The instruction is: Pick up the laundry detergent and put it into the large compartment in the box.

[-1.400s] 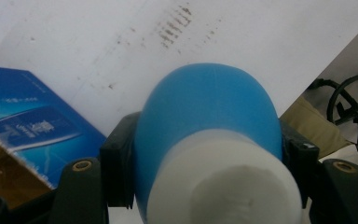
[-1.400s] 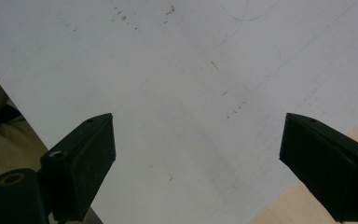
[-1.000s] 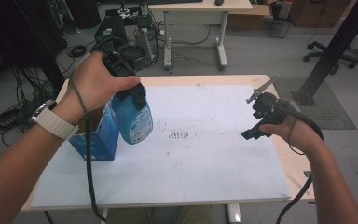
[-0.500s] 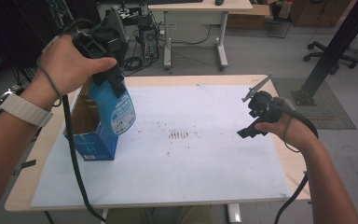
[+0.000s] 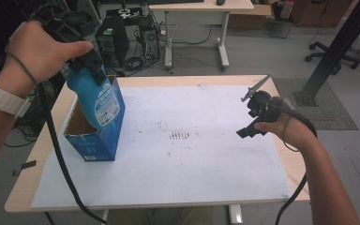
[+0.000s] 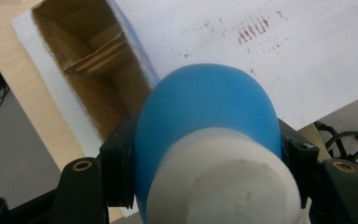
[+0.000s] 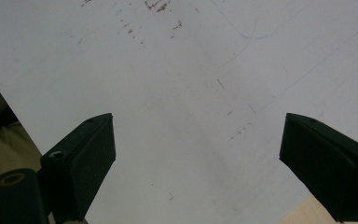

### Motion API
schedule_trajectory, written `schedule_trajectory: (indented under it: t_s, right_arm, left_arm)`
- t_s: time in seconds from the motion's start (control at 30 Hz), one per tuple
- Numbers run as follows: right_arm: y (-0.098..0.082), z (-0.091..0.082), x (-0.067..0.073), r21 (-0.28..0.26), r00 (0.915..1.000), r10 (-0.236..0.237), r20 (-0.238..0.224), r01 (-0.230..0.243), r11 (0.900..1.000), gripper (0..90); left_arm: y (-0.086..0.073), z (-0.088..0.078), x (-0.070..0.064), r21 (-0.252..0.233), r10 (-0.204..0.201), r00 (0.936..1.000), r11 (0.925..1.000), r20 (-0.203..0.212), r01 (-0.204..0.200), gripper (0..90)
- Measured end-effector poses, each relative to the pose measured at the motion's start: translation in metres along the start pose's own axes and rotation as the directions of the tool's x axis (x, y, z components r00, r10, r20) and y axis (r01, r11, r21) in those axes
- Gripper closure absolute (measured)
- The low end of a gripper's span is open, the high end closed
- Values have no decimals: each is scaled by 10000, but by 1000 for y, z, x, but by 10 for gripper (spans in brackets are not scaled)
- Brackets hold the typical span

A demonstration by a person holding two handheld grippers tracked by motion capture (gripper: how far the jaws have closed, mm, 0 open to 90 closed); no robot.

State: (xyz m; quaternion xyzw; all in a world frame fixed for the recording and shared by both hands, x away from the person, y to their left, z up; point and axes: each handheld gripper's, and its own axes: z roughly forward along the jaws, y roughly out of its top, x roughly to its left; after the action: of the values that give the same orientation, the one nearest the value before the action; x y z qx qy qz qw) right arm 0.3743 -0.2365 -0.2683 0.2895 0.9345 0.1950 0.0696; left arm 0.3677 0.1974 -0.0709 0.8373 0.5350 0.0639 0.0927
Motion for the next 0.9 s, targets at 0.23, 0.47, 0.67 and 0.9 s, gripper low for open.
schedule_trajectory:
  t_s: [0.23,0.47,0.67,0.9]
  right_arm:
    - [3,0,0,-21,10000,-28,-7,28,10000,105]
    - [3,2,-1,7,10000,-31,-34,31,10000,105]
    - [3,1,-1,-2,10000,-36,-40,35,10000,105]
    - [3,3,-1,26,10000,-48,-66,48,10000,105]
  left_arm:
    - [-3,-8,14,-48,-447,9990,9990,-34,447,374]
    - [-4,-14,24,-91,-879,9961,9961,-76,878,374]
    - [-5,-15,34,-69,-1293,9916,9916,-106,1292,374]
    - [-6,-18,45,-141,-1703,9853,9853,-141,1701,374]
